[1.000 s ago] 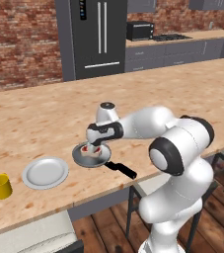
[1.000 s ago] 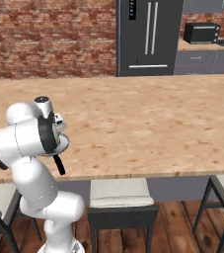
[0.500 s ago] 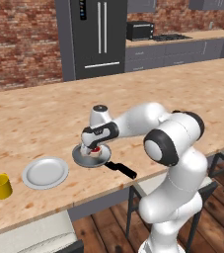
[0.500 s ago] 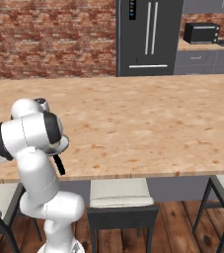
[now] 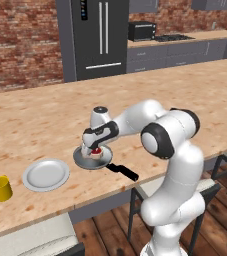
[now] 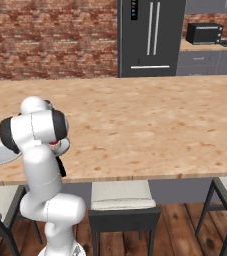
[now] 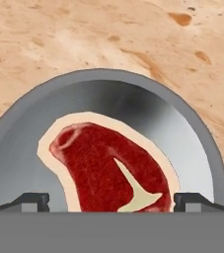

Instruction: Pick up the pan with the steak in it and place it on the dining table. Then place the steak on the plate.

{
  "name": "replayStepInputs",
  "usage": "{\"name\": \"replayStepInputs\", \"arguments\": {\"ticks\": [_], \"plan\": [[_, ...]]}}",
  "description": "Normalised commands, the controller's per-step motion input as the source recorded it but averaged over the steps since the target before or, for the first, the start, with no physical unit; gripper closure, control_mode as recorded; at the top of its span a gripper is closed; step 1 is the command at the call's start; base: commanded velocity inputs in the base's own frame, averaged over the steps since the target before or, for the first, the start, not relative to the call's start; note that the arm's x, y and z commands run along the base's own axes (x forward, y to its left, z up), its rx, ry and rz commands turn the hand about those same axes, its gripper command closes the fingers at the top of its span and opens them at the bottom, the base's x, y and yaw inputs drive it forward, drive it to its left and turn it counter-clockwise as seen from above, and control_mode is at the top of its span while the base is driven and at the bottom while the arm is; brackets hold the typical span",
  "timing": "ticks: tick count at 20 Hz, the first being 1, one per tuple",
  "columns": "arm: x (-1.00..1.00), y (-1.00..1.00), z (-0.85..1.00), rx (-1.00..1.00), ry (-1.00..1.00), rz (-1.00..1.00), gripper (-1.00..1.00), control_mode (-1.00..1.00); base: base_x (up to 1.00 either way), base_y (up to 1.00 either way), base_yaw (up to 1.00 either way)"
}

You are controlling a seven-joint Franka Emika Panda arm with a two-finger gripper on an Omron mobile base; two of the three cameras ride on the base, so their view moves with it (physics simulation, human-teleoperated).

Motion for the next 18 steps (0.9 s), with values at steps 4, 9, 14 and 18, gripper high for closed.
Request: {"name": "replayStepInputs", "arguments": {"ticks": [4,9,14,18], "plan": [[0.11,0.01,-0.18,0.0,0.0,0.0,-1.0,-1.0,0.0,0.0,0.0],[0.0,0.0,-0.12,0.0,0.0,0.0,-1.0,-1.0,0.0,0.0,0.0],[0.05,0.0,-0.16,-0.01,0.0,0.0,-1.0,-1.0,0.0,0.0,0.0],[0.0,0.01,-0.23,-0.04,-0.02,0.0,-1.0,-1.0,0.0,0.0,0.0]]}}
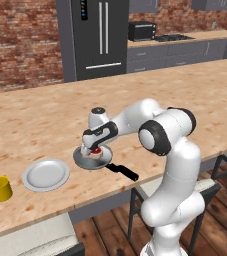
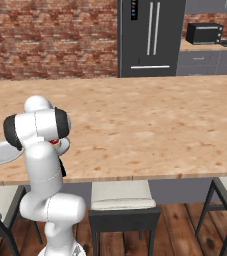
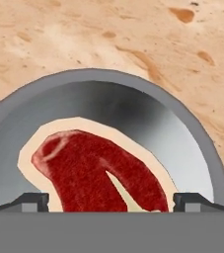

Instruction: Pick up the pan with the steak in it and place it on the dining table. Then place the steak on the plate.

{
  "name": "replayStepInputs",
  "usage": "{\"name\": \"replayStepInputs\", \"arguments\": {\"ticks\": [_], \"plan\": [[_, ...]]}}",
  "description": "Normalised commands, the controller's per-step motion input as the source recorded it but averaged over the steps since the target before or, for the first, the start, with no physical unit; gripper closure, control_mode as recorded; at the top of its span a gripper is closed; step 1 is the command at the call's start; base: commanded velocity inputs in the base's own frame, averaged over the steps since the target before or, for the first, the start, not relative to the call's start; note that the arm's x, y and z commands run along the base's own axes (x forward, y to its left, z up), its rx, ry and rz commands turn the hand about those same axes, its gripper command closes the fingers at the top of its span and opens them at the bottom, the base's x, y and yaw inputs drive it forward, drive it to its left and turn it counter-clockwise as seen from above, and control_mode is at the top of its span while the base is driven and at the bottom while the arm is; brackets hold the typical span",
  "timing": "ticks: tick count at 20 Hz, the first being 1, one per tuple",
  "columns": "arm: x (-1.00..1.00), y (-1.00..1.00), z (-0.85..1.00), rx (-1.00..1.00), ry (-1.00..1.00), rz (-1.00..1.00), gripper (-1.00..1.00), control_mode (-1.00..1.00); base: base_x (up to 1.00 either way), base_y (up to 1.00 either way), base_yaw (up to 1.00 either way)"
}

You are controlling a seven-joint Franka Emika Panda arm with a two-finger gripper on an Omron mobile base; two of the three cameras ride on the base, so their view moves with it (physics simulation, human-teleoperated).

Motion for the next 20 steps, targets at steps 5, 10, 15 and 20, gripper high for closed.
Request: {"name": "replayStepInputs", "arguments": {"ticks": [5,10,15,20], "plan": [[-0.16,0.0,0.0,0.0,-0.05,0.14,-1.0,-1.0,0.0,0.0,0.0],[-0.33,0.0,0.01,0.0,-0.1,0.17,-1.0,-1.0,0.0,0.0,0.0],[-0.04,0.0,0.0,0.0,-0.02,0.23,-1.0,-1.0,0.0,0.0,0.0],[0.03,0.01,0.0,0.0,0.0,0.12,-1.0,-1.0,0.0,0.0,0.0]]}}
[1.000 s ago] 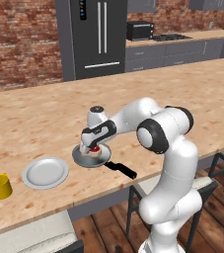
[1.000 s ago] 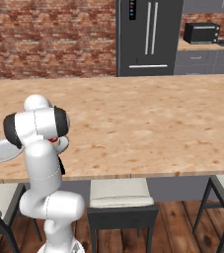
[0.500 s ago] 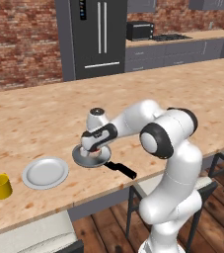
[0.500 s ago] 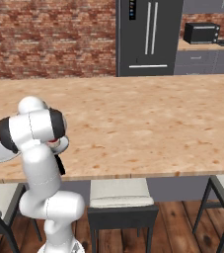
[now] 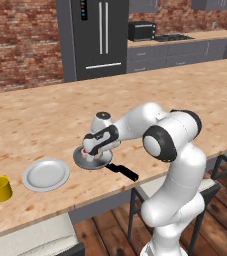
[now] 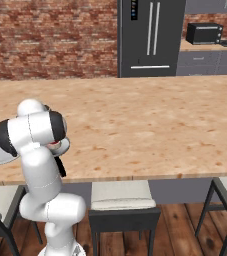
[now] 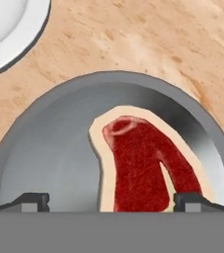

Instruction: Pick up the pan with the steak in it and place it on the dining table. Then place the steak on the plate.

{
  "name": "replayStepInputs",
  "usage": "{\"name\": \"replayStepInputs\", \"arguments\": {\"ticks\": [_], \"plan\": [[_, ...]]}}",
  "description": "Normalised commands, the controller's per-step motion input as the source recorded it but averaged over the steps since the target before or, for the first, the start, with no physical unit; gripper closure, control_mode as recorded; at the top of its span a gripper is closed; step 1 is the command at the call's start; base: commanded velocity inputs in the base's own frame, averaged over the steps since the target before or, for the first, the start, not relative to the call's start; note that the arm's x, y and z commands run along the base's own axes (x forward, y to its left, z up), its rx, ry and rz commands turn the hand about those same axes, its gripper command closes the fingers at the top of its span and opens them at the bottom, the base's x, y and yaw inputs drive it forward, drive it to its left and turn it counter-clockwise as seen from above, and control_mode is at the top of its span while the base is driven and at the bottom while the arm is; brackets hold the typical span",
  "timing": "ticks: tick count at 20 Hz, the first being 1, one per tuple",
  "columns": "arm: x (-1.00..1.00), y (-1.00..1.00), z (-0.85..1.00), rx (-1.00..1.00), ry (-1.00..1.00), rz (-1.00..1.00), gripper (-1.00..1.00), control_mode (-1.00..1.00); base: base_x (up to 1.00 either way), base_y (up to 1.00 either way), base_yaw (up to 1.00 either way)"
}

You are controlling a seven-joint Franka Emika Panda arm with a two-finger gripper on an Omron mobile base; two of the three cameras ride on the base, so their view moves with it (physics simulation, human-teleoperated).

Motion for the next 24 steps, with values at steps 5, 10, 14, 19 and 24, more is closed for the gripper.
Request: {"name": "replayStepInputs", "arguments": {"ticks": [5,10,14,19,24], "plan": [[0.19,0.11,0.0,-0.01,0.0,-0.01,-1.0,-1.0,0.0,0.0,0.0],[0.23,0.23,0.01,-0.03,0.0,-0.03,-1.0,-1.0,0.0,0.0,0.0],[0.17,0.37,0.0,-0.11,0.0,-0.02,-1.0,-1.0,0.0,0.0,0.0],[0.27,0.27,0.0,-0.1,0.02,0.0,-1.0,-1.0,0.0,0.0,0.0],[0.23,0.04,-0.07,-0.04,0.08,0.03,-1.0,-1.0,0.0,0.0,0.0]]}}
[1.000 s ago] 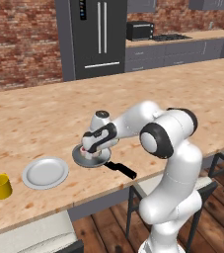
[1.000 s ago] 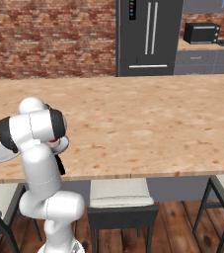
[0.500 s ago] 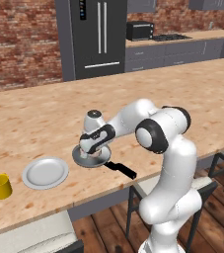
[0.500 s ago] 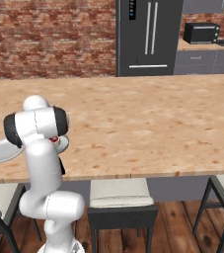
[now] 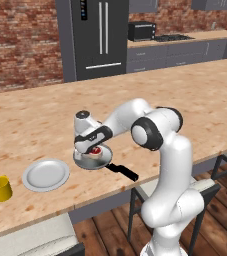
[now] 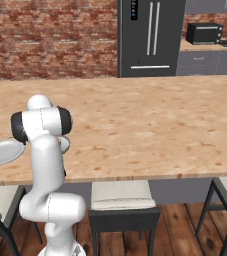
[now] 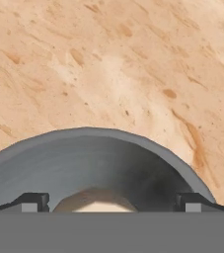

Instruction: Pick up the pan with the steak in it and place it on the dining table. Then place the steak on the plate.

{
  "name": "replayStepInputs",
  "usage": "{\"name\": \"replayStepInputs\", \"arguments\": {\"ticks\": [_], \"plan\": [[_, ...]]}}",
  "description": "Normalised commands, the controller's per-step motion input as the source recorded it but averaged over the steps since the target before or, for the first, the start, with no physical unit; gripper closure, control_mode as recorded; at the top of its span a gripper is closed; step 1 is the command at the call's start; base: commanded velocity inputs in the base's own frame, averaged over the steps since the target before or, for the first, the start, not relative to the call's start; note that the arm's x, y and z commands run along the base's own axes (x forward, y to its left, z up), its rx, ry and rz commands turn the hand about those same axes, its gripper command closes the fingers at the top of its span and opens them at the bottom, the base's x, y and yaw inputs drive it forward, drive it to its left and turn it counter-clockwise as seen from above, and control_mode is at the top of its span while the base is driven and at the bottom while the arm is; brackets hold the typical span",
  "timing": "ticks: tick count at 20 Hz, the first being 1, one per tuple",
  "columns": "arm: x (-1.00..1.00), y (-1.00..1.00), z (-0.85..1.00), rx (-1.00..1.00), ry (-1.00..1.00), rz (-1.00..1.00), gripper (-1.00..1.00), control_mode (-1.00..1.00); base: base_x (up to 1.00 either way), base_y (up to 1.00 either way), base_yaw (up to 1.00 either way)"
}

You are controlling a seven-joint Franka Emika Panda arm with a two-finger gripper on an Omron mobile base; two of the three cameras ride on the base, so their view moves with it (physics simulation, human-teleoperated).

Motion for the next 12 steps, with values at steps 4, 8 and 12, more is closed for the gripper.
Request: {"name": "replayStepInputs", "arguments": {"ticks": [4,8,12], "plan": [[0.07,-0.14,-0.11,0.01,0.06,0.05,-1.0,-1.0,0.0,0.0,0.0],[0.04,-0.21,-0.03,0.03,0.03,0.05,-1.0,-1.0,0.0,0.0,0.0],[0.02,-0.01,0.0,0.0,0.01,0.0,-1.0,-1.0,0.0,0.0,0.0]]}}
